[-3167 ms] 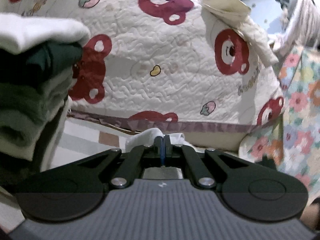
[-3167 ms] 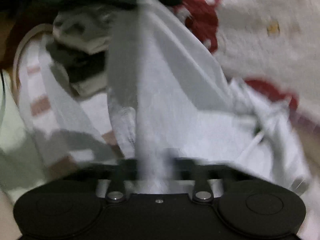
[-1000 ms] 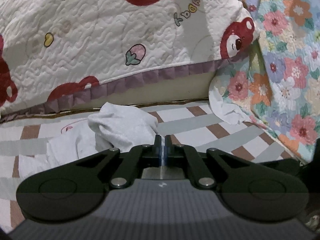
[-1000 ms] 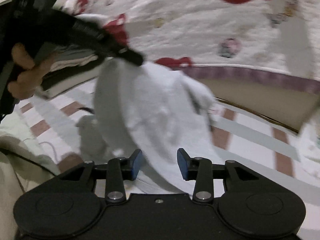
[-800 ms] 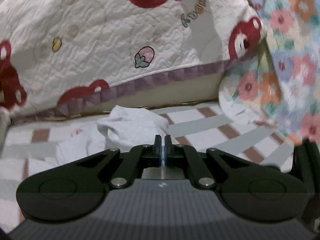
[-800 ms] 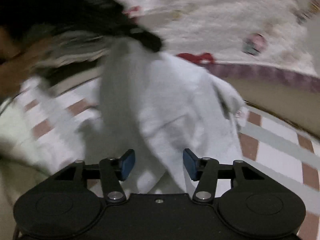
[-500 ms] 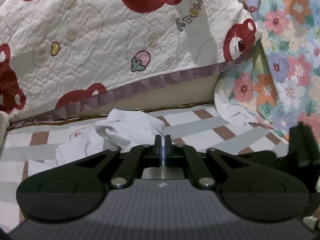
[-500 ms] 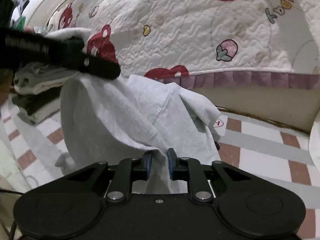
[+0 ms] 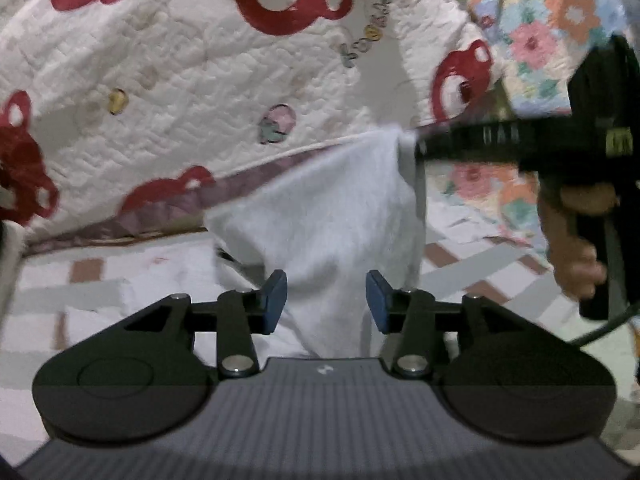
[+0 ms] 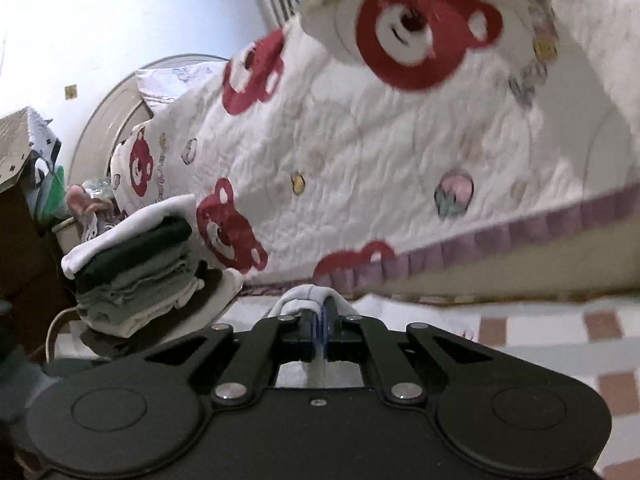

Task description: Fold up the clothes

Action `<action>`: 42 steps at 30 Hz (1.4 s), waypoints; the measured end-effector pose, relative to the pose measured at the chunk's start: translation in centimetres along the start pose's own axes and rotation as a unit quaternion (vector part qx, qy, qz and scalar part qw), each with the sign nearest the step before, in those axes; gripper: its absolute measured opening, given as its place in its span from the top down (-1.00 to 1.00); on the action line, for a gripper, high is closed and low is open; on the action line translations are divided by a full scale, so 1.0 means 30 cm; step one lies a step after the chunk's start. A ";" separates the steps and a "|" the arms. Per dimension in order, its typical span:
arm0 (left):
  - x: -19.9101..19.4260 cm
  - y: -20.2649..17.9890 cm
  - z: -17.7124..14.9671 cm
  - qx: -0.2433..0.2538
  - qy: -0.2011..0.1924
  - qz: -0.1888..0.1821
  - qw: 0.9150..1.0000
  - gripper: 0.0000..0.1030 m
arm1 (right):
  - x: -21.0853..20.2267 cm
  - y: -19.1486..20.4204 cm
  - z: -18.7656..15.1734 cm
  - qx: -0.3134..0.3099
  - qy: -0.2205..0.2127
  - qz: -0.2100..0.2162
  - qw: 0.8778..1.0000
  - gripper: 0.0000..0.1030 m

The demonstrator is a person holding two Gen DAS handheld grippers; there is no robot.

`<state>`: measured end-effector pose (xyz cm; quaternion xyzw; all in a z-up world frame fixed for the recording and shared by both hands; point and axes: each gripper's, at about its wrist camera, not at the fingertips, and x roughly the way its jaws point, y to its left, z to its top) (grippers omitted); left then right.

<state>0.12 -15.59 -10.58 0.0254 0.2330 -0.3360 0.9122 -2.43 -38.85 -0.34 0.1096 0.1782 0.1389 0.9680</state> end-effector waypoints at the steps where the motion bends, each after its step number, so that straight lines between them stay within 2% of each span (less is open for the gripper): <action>1: 0.010 -0.011 -0.001 0.003 0.004 -0.008 1.000 0.11 | -0.013 0.012 0.019 -0.007 -0.002 0.000 1.000 0.93; 3: 0.031 -0.034 -0.002 0.011 0.013 -0.025 1.000 0.04 | -0.040 0.028 0.058 -0.010 -0.004 0.003 1.000 0.93; 7: 0.103 -0.101 -0.011 0.045 0.044 -0.005 0.998 -0.01 | -0.077 0.047 0.106 -0.022 -0.015 -0.010 1.000 0.93; 13: 0.130 -0.120 -0.037 0.020 0.054 -0.034 0.998 -0.05 | -0.115 0.078 0.135 -0.049 -0.031 -0.028 0.998 0.93; 16: 0.123 -0.100 -0.057 0.005 0.066 -0.052 0.996 -0.22 | -0.132 0.085 0.151 -0.066 -0.039 -0.041 0.996 0.93; 18: 0.133 -0.078 -0.083 -0.006 0.085 -0.044 0.995 -0.26 | -0.150 0.084 0.165 -0.077 -0.048 -0.047 0.995 0.93; 21: 0.153 -0.032 -0.103 -0.051 0.103 -0.049 0.992 -0.26 | -0.180 0.074 0.193 -0.095 -0.065 -0.071 0.991 0.93; 26: 0.194 -0.005 -0.079 -0.056 0.124 -0.028 0.990 -0.25 | -0.203 0.069 0.231 -0.102 -0.067 -0.070 0.990 0.93; 30: 0.208 0.007 -0.061 -0.030 0.141 0.006 0.990 -0.18 | -0.247 0.070 0.262 -0.077 -0.077 -0.043 0.993 0.93; 32: 0.205 0.018 -0.068 -0.018 0.152 0.047 0.987 -0.18 | -0.282 0.057 0.289 -0.053 -0.089 -0.031 0.994 0.93; 34: 0.203 0.047 -0.078 -0.025 0.168 0.102 0.980 -0.18 | -0.317 0.044 0.321 -0.039 -0.101 -0.027 0.994 0.93; 37: 0.160 0.105 -0.101 -0.048 0.148 0.148 0.977 -0.21 | -0.365 0.037 0.368 -0.049 -0.121 -0.043 0.991 0.93; 42: 0.068 0.180 -0.111 -0.054 0.108 0.224 0.967 -0.21 | -0.416 0.013 0.403 -0.072 -0.134 -0.093 0.984 0.93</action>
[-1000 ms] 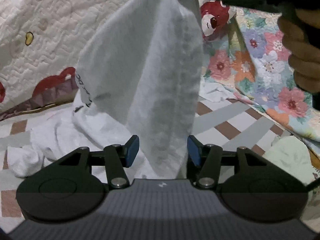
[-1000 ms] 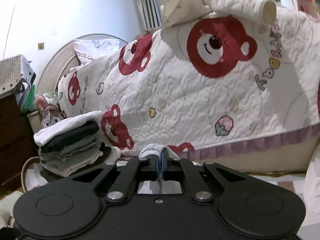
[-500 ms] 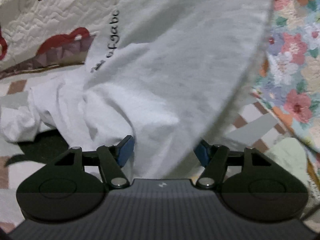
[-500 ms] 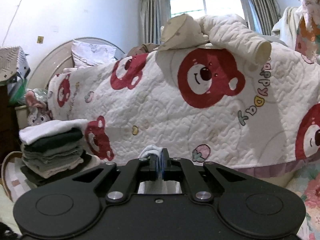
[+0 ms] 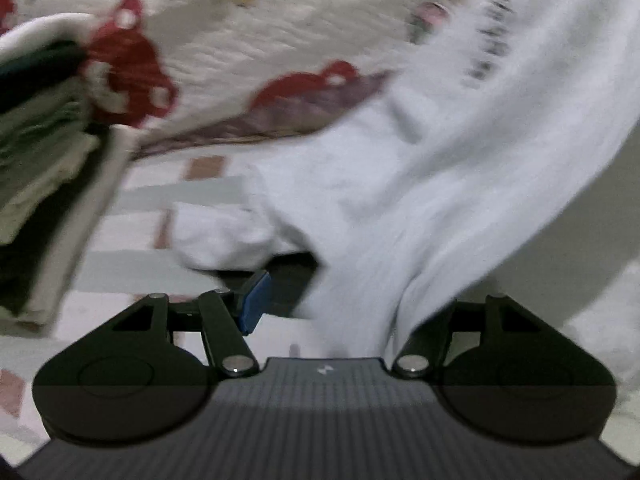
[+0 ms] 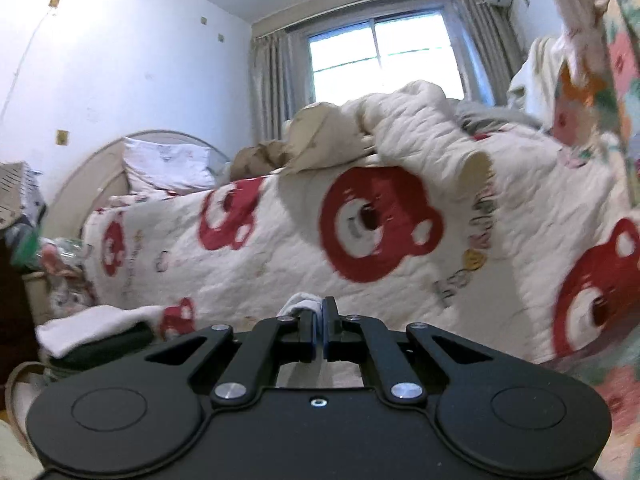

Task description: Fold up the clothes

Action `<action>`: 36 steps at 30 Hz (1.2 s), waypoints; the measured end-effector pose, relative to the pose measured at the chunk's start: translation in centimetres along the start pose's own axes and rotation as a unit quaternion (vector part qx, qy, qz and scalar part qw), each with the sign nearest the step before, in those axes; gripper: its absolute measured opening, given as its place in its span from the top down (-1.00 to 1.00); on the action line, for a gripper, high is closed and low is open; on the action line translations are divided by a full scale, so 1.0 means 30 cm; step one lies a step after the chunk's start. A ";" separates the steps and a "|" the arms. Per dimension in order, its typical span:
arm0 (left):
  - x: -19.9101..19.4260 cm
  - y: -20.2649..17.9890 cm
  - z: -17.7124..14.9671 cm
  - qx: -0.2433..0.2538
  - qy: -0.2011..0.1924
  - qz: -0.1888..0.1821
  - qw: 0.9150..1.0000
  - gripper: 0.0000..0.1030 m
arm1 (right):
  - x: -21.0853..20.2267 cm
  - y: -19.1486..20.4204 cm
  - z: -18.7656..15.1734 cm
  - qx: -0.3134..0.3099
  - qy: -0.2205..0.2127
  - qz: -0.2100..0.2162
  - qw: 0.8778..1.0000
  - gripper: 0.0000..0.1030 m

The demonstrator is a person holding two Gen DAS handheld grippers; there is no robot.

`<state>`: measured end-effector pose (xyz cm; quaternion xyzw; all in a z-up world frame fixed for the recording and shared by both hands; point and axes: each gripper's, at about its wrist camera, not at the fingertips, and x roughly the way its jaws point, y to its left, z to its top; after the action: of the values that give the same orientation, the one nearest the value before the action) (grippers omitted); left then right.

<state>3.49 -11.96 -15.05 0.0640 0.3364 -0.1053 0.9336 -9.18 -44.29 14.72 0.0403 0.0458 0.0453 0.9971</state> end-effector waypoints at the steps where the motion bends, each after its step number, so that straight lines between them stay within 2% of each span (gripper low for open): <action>1: -0.006 0.028 -0.003 -0.009 -0.003 0.006 1.000 -0.21 | -0.006 -0.014 0.001 0.001 0.000 -0.007 1.000 0.93; 3: -0.008 0.078 -0.008 -0.025 -0.002 0.012 1.000 -0.21 | -0.015 -0.038 -0.004 0.003 0.001 -0.020 1.000 0.93; 5: -0.002 0.118 -0.020 -0.046 0.009 0.002 0.999 -0.21 | -0.021 -0.058 -0.010 0.007 0.004 -0.035 0.999 0.93; 9: 0.011 0.157 -0.076 -0.093 0.036 -0.066 0.993 -0.24 | -0.027 -0.105 -0.020 0.013 0.007 -0.072 0.997 0.93; 12: 0.055 0.143 -0.109 -0.084 0.082 -0.125 0.985 -0.26 | -0.040 -0.128 -0.023 -0.009 0.003 -0.115 0.993 0.93; 17: 0.065 0.084 -0.095 -0.037 0.105 -0.172 0.979 -0.25 | -0.084 -0.157 -0.017 -0.041 0.013 -0.142 0.989 0.93; 19: 0.060 0.050 -0.085 0.003 0.104 -0.159 0.982 0.25 | -0.100 -0.175 -0.023 -0.044 0.020 -0.148 0.988 0.93; 20: 0.053 0.037 -0.077 0.024 0.101 -0.151 0.983 0.84 | -0.103 -0.187 -0.033 -0.040 0.027 -0.148 0.988 0.94; 21: 0.028 0.047 -0.053 0.039 0.083 -0.125 0.988 0.96 | -0.106 -0.199 -0.043 -0.036 0.034 -0.147 0.988 0.94; 22: 0.004 0.057 -0.028 0.054 0.064 -0.099 0.992 0.96 | -0.106 -0.212 -0.060 -0.028 0.043 -0.147 0.988 0.94; 25: -0.136 0.172 0.086 0.034 -0.014 -0.010 0.999 0.97 | -0.114 -0.244 -0.120 -0.010 0.066 -0.150 0.986 0.94; 26: -0.214 0.206 0.114 0.029 -0.049 0.024 0.998 0.96 | -0.120 -0.255 -0.145 0.002 0.074 -0.149 0.986 0.94; 28: -0.385 0.264 0.147 0.026 -0.117 0.090 0.989 0.94 | -0.138 -0.263 -0.214 0.034 0.097 -0.136 0.985 0.94; 30: -0.505 0.288 0.122 0.031 -0.141 0.105 0.984 0.92 | -0.151 -0.255 -0.293 0.052 0.124 -0.125 0.983 0.94; 31: -0.536 0.300 0.093 0.028 -0.127 0.100 0.986 0.91 | -0.150 -0.245 -0.347 0.052 0.142 -0.122 0.981 0.94; 33: -0.498 0.338 0.005 -0.002 -0.063 0.069 0.996 0.77 | -0.149 -0.226 -0.454 0.052 0.178 -0.116 0.976 0.94; 36: -0.390 0.387 -0.140 -0.034 0.032 0.031 0.998 0.70 | -0.162 -0.237 -0.568 0.086 0.215 -0.122 0.965 0.94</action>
<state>-5.09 1.89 -10.19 0.0465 0.3669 -0.0625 0.9270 -15.01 -50.49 -2.38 0.1096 0.2679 -0.0734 0.9544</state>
